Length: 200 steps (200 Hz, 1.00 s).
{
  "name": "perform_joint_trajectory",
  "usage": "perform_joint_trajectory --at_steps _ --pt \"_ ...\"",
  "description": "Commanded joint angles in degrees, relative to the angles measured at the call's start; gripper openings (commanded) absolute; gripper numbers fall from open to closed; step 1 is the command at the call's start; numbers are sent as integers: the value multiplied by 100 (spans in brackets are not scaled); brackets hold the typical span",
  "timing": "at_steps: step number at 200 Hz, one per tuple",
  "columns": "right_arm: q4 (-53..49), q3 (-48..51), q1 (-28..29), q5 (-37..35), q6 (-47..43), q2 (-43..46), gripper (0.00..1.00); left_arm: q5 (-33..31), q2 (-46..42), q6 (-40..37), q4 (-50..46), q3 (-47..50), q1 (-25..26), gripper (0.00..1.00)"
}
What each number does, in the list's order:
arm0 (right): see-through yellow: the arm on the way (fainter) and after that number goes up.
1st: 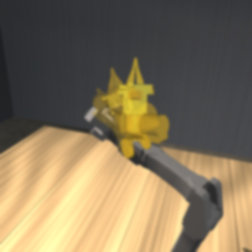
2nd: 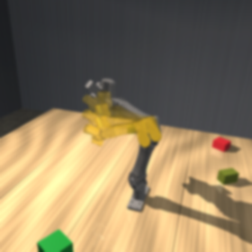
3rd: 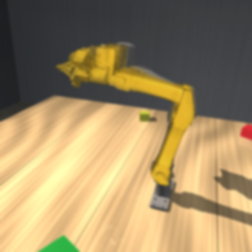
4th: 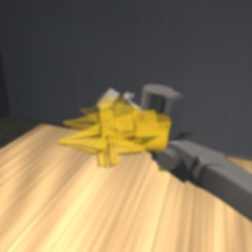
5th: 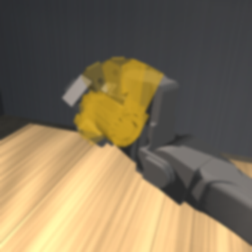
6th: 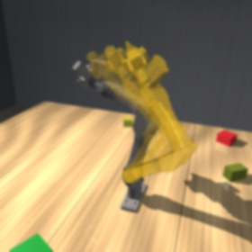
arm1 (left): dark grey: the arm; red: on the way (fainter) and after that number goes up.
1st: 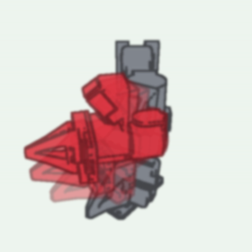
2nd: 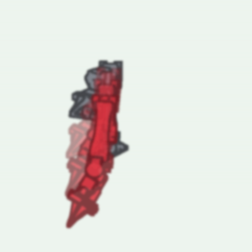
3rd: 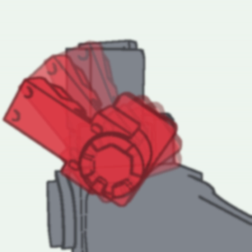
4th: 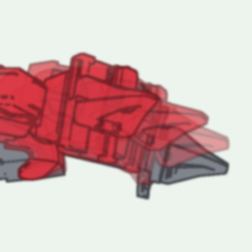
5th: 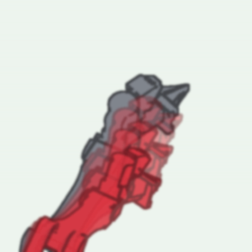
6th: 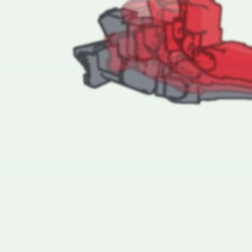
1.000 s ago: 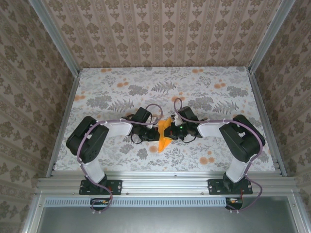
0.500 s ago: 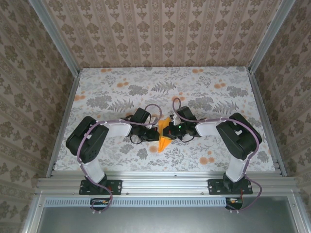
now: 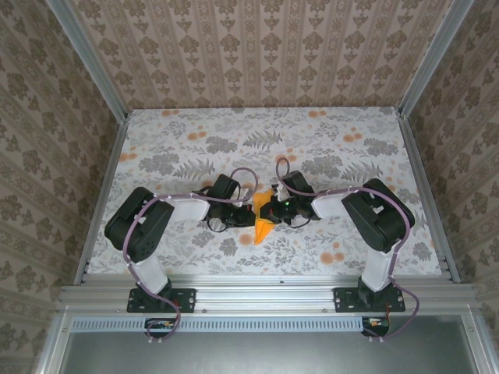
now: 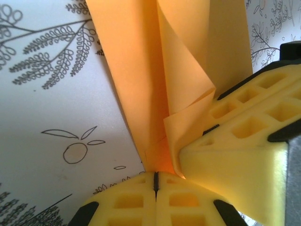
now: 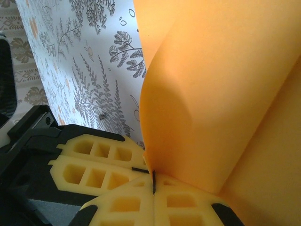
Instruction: Fold a paper plane with a square sheet of paper (pick it up from the middle)
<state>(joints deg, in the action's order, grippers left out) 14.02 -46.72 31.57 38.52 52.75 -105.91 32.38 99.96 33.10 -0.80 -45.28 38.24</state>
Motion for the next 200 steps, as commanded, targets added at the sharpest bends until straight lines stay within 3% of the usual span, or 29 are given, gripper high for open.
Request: perform_joint_trajectory --at_steps 1,99,200 --pt "195 -153 38 76 68 -162 7 -233 166 55 23 196 69 0" --pt "246 -230 60 80 59 -464 8 -185 -91 50 -70 194 45 1" --pt "193 -289 95 59 17 -735 10 -340 -738 39 -509 276 69 12"
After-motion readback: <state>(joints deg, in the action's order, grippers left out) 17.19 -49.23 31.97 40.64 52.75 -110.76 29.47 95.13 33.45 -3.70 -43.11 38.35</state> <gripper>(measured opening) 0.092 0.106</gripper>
